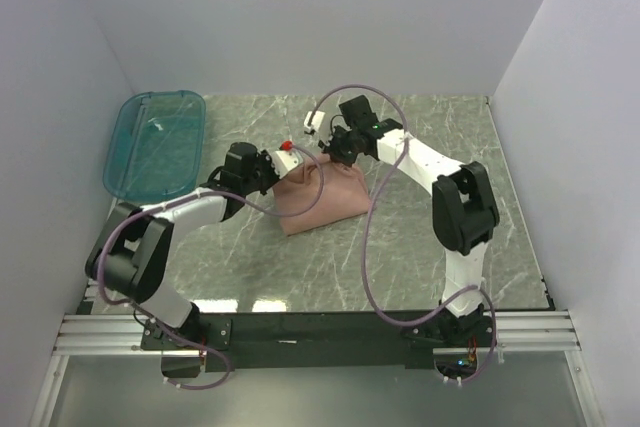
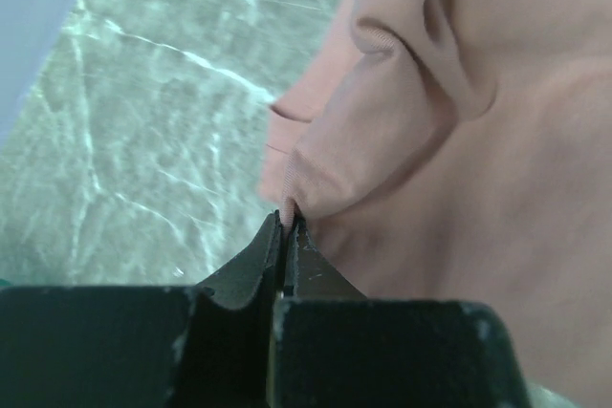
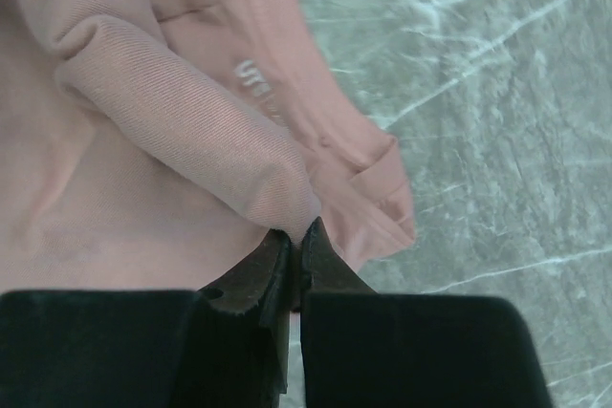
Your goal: Fold and stack the t-shirts
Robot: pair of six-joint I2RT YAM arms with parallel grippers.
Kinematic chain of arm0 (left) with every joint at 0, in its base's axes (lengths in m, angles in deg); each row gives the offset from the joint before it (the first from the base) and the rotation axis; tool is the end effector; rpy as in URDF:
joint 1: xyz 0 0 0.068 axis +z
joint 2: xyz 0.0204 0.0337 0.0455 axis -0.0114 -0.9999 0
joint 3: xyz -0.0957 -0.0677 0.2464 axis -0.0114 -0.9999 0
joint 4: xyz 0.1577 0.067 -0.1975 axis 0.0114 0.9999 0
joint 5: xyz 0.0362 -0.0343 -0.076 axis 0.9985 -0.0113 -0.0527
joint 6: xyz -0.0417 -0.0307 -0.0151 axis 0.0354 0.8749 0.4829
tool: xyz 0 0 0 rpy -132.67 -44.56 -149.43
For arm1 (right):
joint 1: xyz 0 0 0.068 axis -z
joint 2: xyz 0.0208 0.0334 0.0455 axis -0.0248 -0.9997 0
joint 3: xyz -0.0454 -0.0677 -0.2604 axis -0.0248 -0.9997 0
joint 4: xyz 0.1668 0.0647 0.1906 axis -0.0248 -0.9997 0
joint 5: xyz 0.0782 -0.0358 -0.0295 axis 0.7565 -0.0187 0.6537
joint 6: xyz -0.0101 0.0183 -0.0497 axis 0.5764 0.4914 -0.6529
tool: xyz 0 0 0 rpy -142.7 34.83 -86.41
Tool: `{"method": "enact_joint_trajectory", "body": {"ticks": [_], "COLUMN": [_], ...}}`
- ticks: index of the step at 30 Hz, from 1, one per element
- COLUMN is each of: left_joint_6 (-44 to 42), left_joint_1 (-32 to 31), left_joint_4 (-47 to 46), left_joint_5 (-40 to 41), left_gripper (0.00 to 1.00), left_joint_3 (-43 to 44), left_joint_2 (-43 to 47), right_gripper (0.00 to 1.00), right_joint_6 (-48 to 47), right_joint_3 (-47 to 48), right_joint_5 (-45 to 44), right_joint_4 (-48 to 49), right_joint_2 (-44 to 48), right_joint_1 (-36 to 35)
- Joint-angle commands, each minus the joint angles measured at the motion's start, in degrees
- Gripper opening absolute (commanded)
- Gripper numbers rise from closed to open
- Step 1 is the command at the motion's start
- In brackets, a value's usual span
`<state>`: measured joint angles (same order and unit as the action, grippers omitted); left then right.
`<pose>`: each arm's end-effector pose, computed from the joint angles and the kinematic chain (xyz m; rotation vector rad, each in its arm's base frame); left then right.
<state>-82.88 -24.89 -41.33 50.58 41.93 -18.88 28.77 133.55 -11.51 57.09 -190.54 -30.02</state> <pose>0.2926 -0.1469 0.2049 1.1064 1.7416 -0.1085 0.3728 0.2165 0.2455 -1.5067 1.8502 0.2841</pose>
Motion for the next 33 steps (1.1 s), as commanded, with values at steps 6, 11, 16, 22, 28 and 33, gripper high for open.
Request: {"method": "enact_joint_trajectory", "body": {"ticks": [6, 11, 16, 22, 28, 33], "left_joint_6": [-0.3, -0.4, -0.2, -0.2, 6.3, 23.1], "left_joint_1": [2.2, 2.4, 2.6, 3.0, 3.0, 4.3], "left_joint_4": [-9.0, -8.0, -7.1, -6.5, -5.0, -1.4], "left_joint_5": [-1.7, -2.5, -2.2, -2.1, 2.2, 20.0], "left_gripper": [0.00, 0.00, 0.00, 0.00, 0.46, 0.85], "left_joint_3": [6.5, 9.4, 10.8, 11.1, 16.5, 24.7], "left_joint_2": [-7.8, -11.1, -12.7, -13.0, -15.7, -13.9], "right_gripper": [0.00, 0.00, 0.00, 0.01, 0.24, 0.61], "right_joint_6": [8.2, 9.3, 9.7, 10.4, 18.6, 27.7], "right_joint_3": [5.7, 4.9, 6.3, 8.4, 7.2, 7.9], "right_joint_5": [-7.6, -8.5, -8.1, -8.8, -18.5, -36.6], "right_joint_4": [3.9, 4.7, 3.9, 3.2, 8.4, 14.8], "right_joint_2": [-4.1, -4.0, -5.9, -7.6, -7.3, -7.1], "right_joint_1": [1.6, 3.0, 3.0, 3.0, 3.0, 3.3]}}
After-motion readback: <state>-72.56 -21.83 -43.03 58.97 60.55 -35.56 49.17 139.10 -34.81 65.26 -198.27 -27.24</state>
